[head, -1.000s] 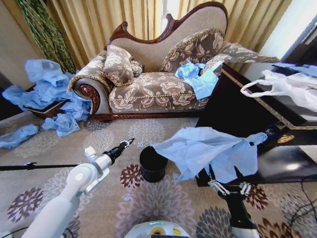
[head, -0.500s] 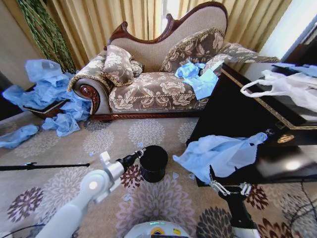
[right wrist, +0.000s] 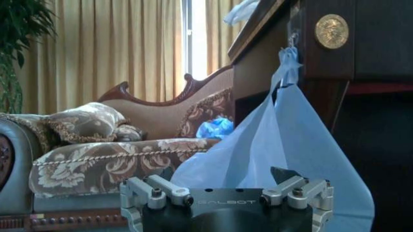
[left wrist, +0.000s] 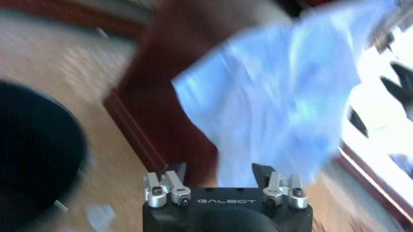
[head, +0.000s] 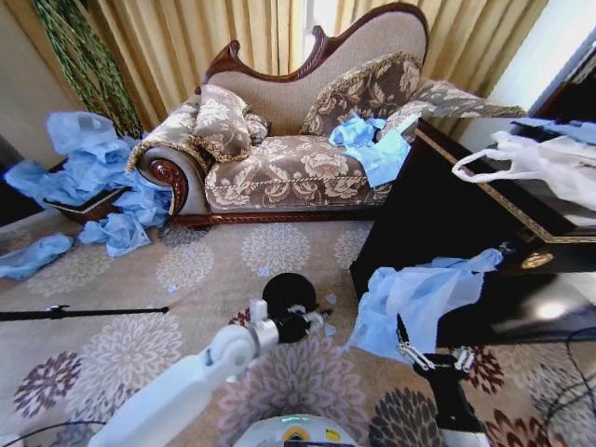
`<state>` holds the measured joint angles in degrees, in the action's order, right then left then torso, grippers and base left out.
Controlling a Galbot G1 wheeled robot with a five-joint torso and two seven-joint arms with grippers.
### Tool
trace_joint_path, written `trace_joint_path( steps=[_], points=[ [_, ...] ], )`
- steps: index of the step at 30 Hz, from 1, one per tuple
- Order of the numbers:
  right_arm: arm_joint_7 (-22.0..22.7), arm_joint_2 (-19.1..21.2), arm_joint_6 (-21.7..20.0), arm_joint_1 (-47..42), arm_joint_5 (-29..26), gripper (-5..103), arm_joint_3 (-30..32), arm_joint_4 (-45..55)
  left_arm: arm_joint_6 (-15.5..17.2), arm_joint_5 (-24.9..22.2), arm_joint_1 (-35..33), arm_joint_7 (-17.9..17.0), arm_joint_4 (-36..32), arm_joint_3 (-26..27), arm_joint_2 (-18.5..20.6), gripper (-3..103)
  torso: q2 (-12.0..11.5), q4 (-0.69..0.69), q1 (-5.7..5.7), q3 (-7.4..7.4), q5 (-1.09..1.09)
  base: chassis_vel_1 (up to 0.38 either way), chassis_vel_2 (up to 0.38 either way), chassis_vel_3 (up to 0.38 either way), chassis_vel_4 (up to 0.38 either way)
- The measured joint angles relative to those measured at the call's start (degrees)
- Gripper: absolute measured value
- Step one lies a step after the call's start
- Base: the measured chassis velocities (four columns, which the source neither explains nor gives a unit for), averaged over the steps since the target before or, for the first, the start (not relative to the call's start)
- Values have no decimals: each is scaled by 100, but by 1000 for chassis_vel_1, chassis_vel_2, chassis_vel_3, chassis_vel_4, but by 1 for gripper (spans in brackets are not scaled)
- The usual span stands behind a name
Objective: Place a garbage bag over the trash bin.
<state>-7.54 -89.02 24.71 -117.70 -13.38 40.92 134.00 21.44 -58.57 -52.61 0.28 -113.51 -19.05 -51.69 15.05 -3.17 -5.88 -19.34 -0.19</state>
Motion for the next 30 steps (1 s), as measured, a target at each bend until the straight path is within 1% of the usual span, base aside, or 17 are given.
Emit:
trace_joint_path(
  steps=[1,2,3,4,6,8,9,10,12,14,15,16,20,25,27,28,30],
  points=[
    [7,3,-2,1,-4,100,9,-9,11,87,4,37,21,-125,-1,74,0,0,0,0,0,0,0,0,0],
    [19,8,-7,3,-10,100,18,-15,7,239,6,95,59,-265,-5,79,0,1,0,0,0,0,0,0,0],
    [19,8,-7,3,-10,100,18,-15,7,239,6,95,59,-265,-5,79,0,1,0,0,0,0,0,0,0],
    [34,15,-12,7,-16,100,26,-20,-18,386,7,146,101,-368,-17,84,0,1,0,0,1,0,0,0,0],
    [56,23,-29,14,-25,100,42,-41,-150,854,6,253,302,-593,-179,94,0,2,0,0,0,0,0,0,0],
    [61,24,-30,16,-25,100,43,-50,-193,959,12,266,370,-644,-261,94,0,2,0,0,0,0,0,0,0],
    [64,24,-34,16,-24,100,44,-61,-245,1105,43,270,494,-727,-425,100,0,1,0,0,1,0,0,0,0],
    [66,24,-37,16,-21,100,44,-66,-298,1205,80,272,627,-803,-581,100,0,1,0,0,0,0,0,0,0],
    [67,24,-39,15,-19,100,43,-69,-326,1248,100,270,699,-840,-656,100,0,0,0,0,-1,0,0,0,0],
    [76,24,-41,10,-16,100,47,-87,-473,1368,197,228,1023,-999,-986,100,0,0,0,0,0,0,0,0,0],
    [76,24,-41,10,-16,100,47,-87,-473,1368,197,228,1023,-999,-986,100,0,0,0,0,0,0,0,0,0],
    [86,26,-42,6,-16,100,53,-94,-521,1392,234,206,1131,-1061,-1101,100,0,0,0,0,0,0,0,0,0],
    [132,41,-44,-7,-18,100,100,-122,-810,1574,353,79,1578,-1329,-1524,100,0,0,0,0,1,0,0,0,0],
    [175,53,-58,-17,-31,100,137,-127,-1006,1663,323,-66,1830,-1470,-1763,100,0,0,0,0,0,0,0,0,0],
    [180,53,-60,-18,-33,100,140,-131,-1047,1663,299,-102,1844,-1477,-1791,101,0,0,0,0,0,0,0,0,0],
    [184,54,-68,-21,-34,100,145,-141,-1109,1631,233,-243,1844,-1480,-1853,95,0,1,0,0,0,0,0,0,0],
    [185,54,-70,-22,-34,100,146,-144,-1124,1612,218,-276,1840,-1480,-1865,95,0,1,0,0,0,0,0,0,0]
  ],
)
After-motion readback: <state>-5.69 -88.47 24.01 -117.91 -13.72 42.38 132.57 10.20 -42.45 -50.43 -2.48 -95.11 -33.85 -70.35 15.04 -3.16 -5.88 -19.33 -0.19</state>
